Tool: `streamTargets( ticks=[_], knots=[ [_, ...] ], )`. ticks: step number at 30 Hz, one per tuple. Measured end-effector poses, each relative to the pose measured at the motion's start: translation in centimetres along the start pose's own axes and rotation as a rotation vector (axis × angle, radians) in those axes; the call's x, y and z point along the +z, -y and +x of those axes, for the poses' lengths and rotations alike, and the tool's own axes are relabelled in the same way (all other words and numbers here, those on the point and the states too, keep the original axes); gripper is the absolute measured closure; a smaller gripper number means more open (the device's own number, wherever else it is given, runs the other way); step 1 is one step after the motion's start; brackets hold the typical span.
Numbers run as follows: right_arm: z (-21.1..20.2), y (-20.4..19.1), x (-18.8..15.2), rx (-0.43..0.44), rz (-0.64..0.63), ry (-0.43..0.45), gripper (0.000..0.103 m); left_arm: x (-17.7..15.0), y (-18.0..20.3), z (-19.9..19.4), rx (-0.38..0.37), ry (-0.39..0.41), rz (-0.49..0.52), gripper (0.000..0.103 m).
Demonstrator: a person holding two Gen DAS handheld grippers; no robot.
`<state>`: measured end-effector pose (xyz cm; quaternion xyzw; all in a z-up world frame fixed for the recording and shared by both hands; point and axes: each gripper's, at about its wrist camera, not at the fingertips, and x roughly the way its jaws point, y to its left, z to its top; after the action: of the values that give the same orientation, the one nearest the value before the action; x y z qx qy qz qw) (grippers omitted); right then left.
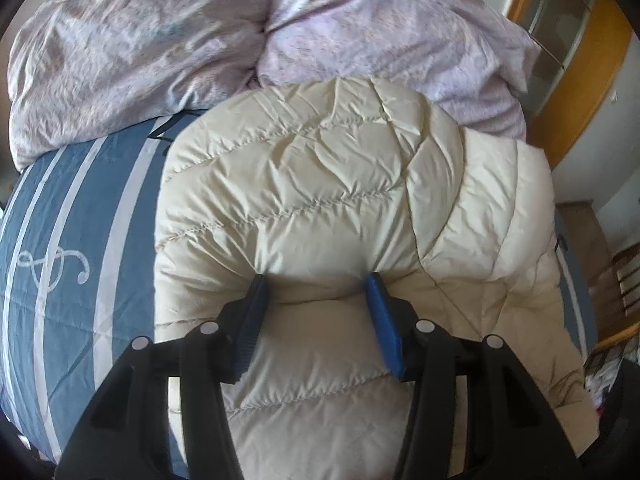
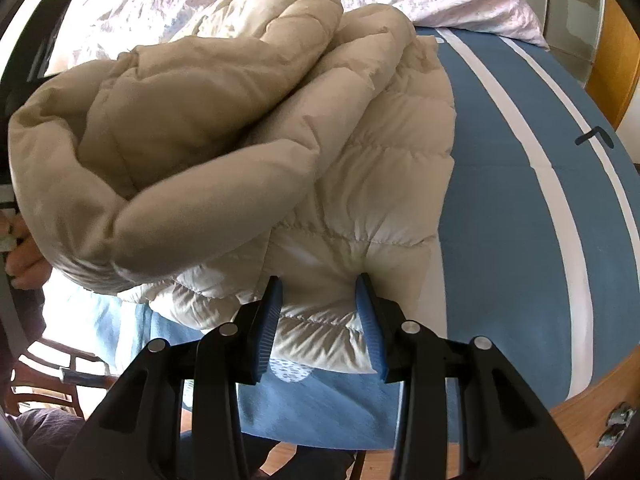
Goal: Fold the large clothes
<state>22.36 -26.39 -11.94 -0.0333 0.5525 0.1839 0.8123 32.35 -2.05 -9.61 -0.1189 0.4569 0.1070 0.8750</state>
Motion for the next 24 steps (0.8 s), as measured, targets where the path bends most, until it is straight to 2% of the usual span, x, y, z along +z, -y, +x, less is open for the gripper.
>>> streamTargets(
  ticks=[14, 19, 24],
  knots=[
    [-0.3, 1.0, -0.7, -0.024, 0.035, -0.003, 0.063, -0.9, 1.8, 2.8, -0.015, -0.04, 0.021, 0.052],
    [-1.6, 2.3, -0.9, -0.076, 0.067, 0.015, 0.063, -1.0, 1.8, 2.8, -0.013, -0.031, 0.022, 0.051],
    [-4.0, 4.7, 0.5, -0.14, 0.118, 0.073, 0.063, -0.9, 1.6, 2.6, -0.027, -0.027, 0.011, 0.051]
  ],
)
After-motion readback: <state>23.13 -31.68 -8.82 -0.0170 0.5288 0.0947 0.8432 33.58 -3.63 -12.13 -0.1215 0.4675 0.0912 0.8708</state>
